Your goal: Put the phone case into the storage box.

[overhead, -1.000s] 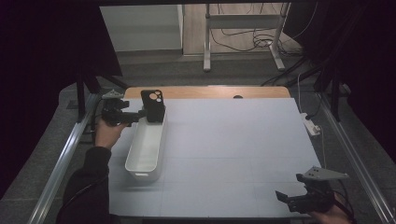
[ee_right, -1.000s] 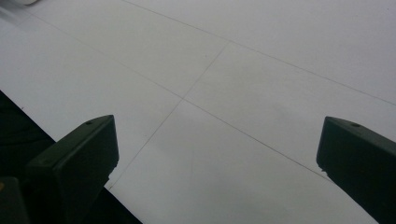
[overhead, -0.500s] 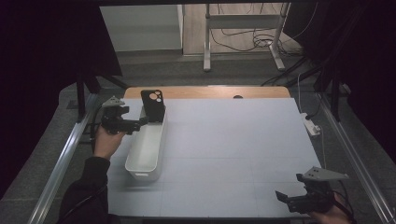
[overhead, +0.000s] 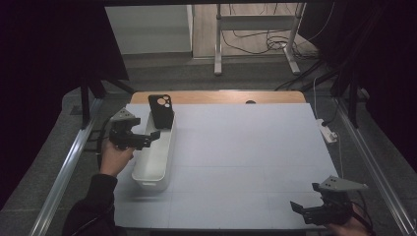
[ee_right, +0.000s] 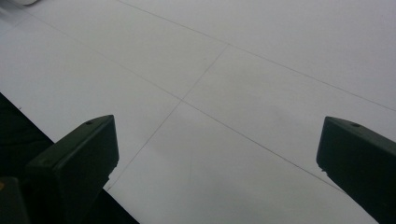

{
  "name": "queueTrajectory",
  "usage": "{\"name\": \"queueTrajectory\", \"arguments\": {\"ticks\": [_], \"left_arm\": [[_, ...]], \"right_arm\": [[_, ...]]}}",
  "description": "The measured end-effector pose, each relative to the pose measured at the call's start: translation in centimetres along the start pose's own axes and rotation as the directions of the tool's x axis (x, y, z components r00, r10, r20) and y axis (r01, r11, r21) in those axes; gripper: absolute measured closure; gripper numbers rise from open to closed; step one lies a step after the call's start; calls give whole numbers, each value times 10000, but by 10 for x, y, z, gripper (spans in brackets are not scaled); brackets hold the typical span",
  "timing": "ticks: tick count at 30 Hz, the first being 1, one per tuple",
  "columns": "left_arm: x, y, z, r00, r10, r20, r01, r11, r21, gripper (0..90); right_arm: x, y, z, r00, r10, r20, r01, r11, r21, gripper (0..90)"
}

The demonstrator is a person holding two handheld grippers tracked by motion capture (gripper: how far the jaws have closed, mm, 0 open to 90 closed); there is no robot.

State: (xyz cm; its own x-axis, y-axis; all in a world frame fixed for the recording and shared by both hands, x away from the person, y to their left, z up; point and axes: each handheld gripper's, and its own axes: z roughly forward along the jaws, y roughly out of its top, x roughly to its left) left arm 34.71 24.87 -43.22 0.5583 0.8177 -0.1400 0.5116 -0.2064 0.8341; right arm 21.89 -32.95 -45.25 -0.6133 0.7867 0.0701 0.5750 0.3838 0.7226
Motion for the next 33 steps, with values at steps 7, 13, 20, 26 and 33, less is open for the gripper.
{"name": "queueTrajectory", "arguments": {"ticks": [7, 13, 20, 26, 33], "left_arm": [[-4, -5, -4, 9998, -218, -6, 218, 9998, -39, 7], [-14, -12, -10, 9996, -227, -141, 226, 9997, -80, 0], [-26, -17, -19, 9998, -101, -175, 98, 9998, -163, 0], [-35, -19, -24, 9996, -95, -252, 93, 9999, -105, 0], [-44, -23, -30, 9997, -11, -234, 7, 9999, -169, 0]], "right_arm": [[0, 0, -1, 10000, -23, -3, 23, 10000, -49, 0], [0, 0, -1, 10000, -19, -23, 19, 9999, -106, 0], [-1, 0, -1, 10000, 9, -68, -10, 9999, -110, 0], [0, 0, -2, 10000, 8, -70, -8, 9999, -119, 0], [0, 0, -2, 10000, 36, -65, -37, 9999, -144, 0]]}}
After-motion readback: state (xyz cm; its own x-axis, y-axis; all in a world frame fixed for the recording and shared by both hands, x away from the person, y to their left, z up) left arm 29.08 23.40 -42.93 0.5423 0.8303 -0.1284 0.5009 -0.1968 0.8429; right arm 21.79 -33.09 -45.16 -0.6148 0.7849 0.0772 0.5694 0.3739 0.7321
